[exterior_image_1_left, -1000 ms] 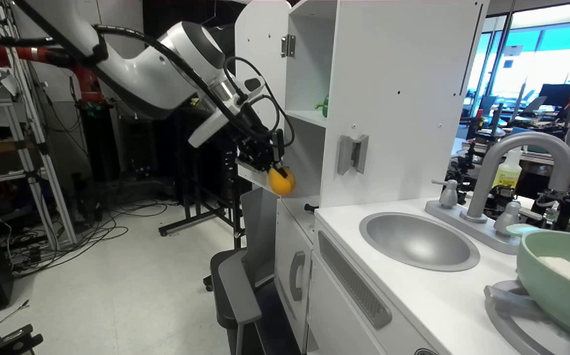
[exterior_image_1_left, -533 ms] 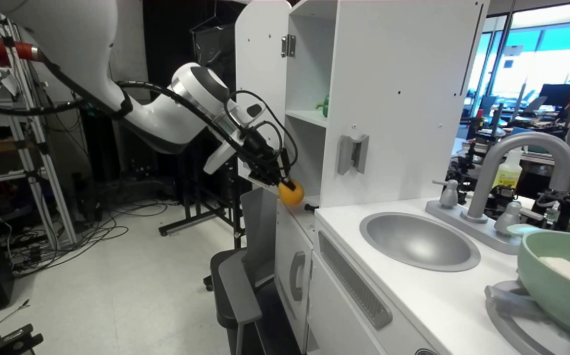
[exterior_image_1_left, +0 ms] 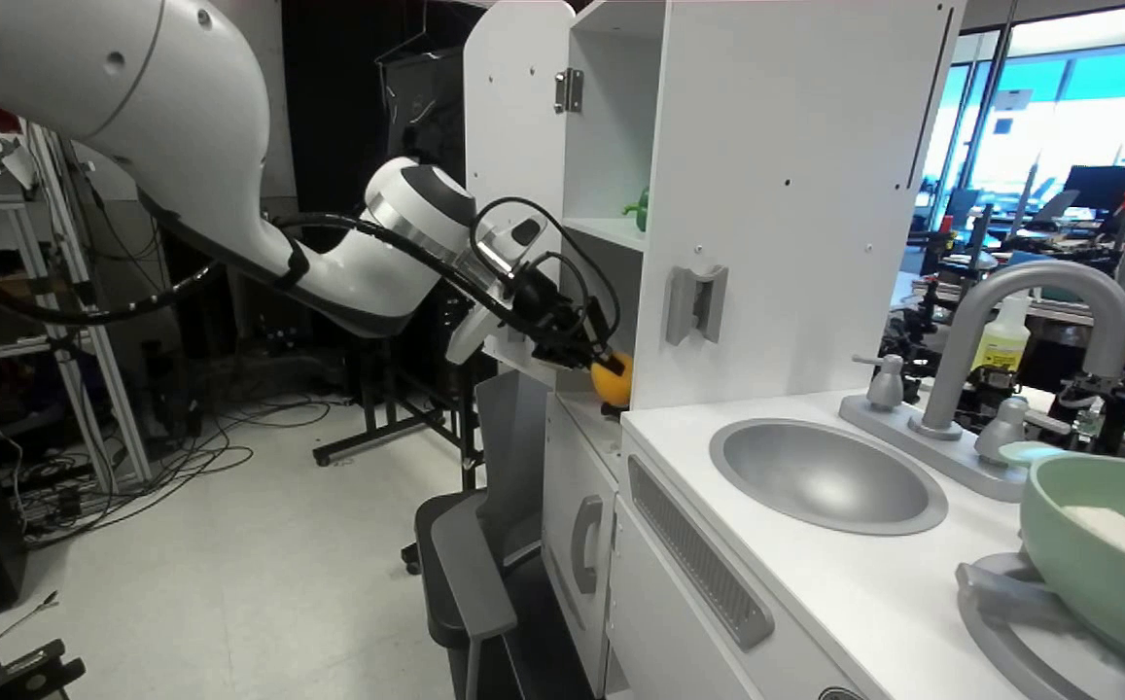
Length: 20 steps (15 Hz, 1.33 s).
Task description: Open the cabinet, then put the bottle and the orange object in the bottom compartment of the cabinet
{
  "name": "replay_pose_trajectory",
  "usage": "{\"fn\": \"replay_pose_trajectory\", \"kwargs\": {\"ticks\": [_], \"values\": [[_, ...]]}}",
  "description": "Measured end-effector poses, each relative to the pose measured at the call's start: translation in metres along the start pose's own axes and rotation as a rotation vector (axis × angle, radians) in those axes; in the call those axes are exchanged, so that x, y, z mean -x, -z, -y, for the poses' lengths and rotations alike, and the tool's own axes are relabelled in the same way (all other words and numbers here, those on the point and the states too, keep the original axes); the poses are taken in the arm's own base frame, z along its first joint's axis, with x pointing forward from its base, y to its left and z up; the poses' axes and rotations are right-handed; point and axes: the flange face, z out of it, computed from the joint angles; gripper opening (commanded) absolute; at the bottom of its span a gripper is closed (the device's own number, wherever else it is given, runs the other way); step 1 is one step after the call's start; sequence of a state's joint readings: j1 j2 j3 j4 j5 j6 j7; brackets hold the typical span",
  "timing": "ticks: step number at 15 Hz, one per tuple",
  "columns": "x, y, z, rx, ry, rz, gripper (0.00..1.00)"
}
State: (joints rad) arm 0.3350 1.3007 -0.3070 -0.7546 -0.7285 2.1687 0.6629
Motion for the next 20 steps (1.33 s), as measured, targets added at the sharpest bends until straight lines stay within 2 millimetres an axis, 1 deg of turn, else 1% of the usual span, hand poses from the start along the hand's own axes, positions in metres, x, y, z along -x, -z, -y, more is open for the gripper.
{"fn": "replay_pose_trajectory", "kwargs": {"ticks": [4, 5, 6, 7, 15, 20], "values": [[-0.003, -0.023, -0.018, 0.044, -0.033, -0.004, 0.04], [-0.004, -0.025, -0.020, 0.049, -0.037, -0.007, 0.08], [-0.004, -0.027, -0.020, 0.053, -0.040, -0.009, 0.41], [-0.004, -0.027, -0.021, 0.056, -0.044, -0.010, 0.42], [-0.004, -0.027, -0.019, 0.072, -0.055, -0.006, 1.00], [-0.005, -0.025, -0.018, 0.071, -0.073, -0.012, 1.00]]}}
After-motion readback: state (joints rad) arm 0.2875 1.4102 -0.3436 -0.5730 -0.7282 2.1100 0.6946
